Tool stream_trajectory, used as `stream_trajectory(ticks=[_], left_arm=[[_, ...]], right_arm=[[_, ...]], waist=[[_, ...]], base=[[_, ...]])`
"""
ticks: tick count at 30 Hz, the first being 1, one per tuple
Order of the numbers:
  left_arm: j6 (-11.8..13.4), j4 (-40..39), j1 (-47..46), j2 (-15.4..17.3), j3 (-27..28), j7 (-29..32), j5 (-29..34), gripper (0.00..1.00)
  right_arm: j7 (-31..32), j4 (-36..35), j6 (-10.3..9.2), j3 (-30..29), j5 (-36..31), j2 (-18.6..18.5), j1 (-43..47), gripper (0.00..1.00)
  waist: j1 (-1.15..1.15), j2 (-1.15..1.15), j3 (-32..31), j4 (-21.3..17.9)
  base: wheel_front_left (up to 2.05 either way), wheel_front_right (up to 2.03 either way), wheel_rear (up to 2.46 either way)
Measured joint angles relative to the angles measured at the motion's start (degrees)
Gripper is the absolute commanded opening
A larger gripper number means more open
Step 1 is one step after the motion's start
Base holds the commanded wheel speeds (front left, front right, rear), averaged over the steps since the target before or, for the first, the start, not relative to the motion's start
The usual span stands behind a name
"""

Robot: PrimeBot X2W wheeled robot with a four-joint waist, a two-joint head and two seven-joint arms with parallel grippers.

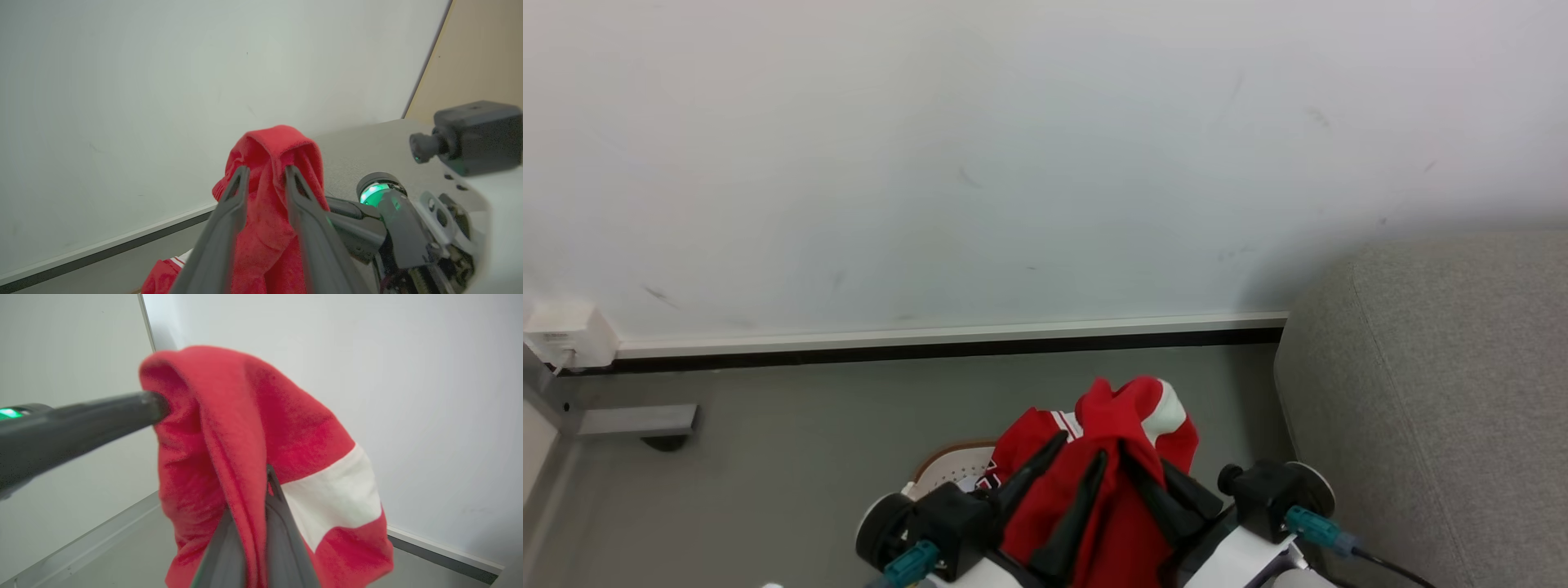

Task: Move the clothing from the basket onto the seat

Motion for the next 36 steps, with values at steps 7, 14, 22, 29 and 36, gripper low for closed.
stream_trajectory(ticks=[7,14,22,29,36], left_arm=[[1.01,2.22,-0.01,0.45,0.41,-1.18,0.51,1.00],[1.47,3.78,-0.43,0.78,0.38,-2.49,0.69,1.00],[1.55,4.57,-1.99,0.81,-0.16,-3.03,0.82,1.00],[1.47,4.86,-3.96,1.01,-0.78,-3.10,1.09,1.00],[1.20,4.77,-7.70,1.57,-1.30,-2.99,2.02,1.00]], right_arm=[[0.00,-2.01,0.00,-5.61,-0.56,-1.30,0.54,0.00],[0.00,-4.72,0.00,-11.37,-2.71,-2.12,1.19,0.00],[0.00,-7.43,0.00,-16.08,-5.36,-2.98,2.50,0.00],[0.00,-9.02,0.00,-19.73,-6.84,-3.24,3.11,0.00],[0.00,-9.14,0.00,-28.81,-10.65,-2.74,0.22,0.00]], waist=[[0.00,0.00,0.83,-1.62],[0.00,0.00,1.77,-5.61],[0.00,0.00,3.50,-12.19],[0.00,0.00,6.33,-16.79],[0.01,0.00,11.79,-17.98]], base=[[0.00,0.00,0.00],[0.00,0.00,0.00],[0.00,0.00,0.00],[0.00,0.00,0.00],[0.00,0.00,0.00]])
